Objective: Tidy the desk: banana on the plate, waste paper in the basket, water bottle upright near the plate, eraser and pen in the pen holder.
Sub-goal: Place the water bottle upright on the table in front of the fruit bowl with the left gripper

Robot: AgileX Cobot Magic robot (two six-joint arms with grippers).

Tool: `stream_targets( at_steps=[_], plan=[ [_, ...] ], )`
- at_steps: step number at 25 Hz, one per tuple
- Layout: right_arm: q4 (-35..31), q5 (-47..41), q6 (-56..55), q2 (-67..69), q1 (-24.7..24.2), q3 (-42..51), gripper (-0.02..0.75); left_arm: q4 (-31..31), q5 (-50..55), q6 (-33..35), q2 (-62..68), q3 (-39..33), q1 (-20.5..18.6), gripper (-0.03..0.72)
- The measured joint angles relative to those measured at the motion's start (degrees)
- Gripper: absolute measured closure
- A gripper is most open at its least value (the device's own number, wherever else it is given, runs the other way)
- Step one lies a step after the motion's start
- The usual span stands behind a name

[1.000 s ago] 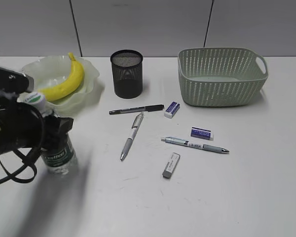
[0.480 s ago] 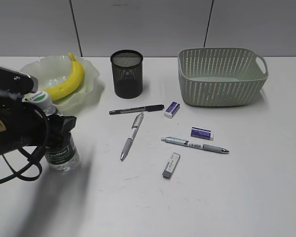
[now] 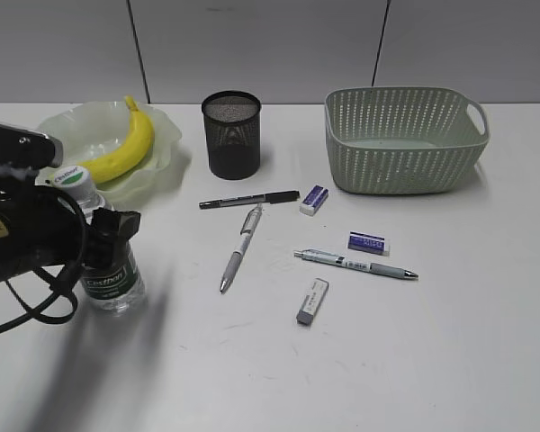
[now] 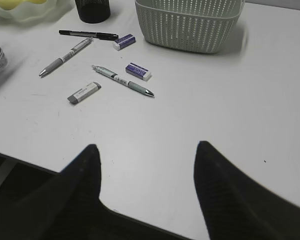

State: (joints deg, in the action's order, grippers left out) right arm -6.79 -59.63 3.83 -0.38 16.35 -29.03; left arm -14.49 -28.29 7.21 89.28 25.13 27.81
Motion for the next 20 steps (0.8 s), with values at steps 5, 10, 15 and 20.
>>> stream_targets(
  at_steps=[5, 10, 15, 20],
  plan=[
    [0.0, 0.0, 0.0, 0.0, 0.0, 0.0, 0.270, -1.2, 0.1, 0.0, -0.5, 0.0, 0.0, 0.020],
    [0.0, 0.0, 0.0, 0.0, 0.0, 0.0, 0.271, -1.6, 0.8, 0.0, -5.0, 0.0, 0.0, 0.020],
    [0.0, 0.0, 0.0, 0.0, 0.0, 0.0, 0.271, -1.6, 5.0, 0.0, -12.0, 0.0, 0.0, 0.027],
    [0.0, 0.0, 0.0, 0.0, 0.0, 0.0, 0.270, -1.6, 11.1, 0.0, -22.4, 0.0, 0.0, 0.041]
  ],
)
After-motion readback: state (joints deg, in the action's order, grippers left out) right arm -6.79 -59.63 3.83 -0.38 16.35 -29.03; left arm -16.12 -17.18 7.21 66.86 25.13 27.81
